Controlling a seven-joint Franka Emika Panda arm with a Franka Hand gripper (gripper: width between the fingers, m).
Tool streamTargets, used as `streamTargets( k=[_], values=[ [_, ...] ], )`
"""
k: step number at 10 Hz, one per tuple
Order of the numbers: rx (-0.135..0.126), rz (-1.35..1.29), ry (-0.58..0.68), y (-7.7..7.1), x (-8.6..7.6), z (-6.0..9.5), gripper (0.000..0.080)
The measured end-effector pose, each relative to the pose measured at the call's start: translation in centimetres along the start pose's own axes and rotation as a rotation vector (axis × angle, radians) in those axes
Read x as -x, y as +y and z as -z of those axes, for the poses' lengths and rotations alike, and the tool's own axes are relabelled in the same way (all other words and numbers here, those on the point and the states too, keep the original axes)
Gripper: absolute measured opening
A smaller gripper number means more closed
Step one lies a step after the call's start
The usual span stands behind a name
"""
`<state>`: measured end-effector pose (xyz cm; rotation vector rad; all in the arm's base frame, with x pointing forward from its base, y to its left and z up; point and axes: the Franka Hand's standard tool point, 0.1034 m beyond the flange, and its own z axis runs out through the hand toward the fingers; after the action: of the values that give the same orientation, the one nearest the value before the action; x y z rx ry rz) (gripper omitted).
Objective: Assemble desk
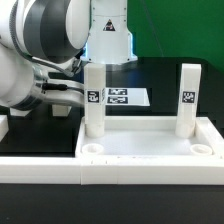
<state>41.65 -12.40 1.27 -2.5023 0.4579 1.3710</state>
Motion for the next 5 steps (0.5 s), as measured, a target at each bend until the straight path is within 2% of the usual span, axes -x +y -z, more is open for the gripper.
streamTargets(
  k=[2, 4, 5],
  values=[
    [0.001, -0.006, 0.000, -0.01, -0.03, -0.05, 0.0648],
    [0.001, -0.006, -0.001, 0.02, -0.02, -0.06, 0.0391],
    [0.000, -0.006, -0.001, 0.02, 0.00, -0.06, 0.0391]
  ],
)
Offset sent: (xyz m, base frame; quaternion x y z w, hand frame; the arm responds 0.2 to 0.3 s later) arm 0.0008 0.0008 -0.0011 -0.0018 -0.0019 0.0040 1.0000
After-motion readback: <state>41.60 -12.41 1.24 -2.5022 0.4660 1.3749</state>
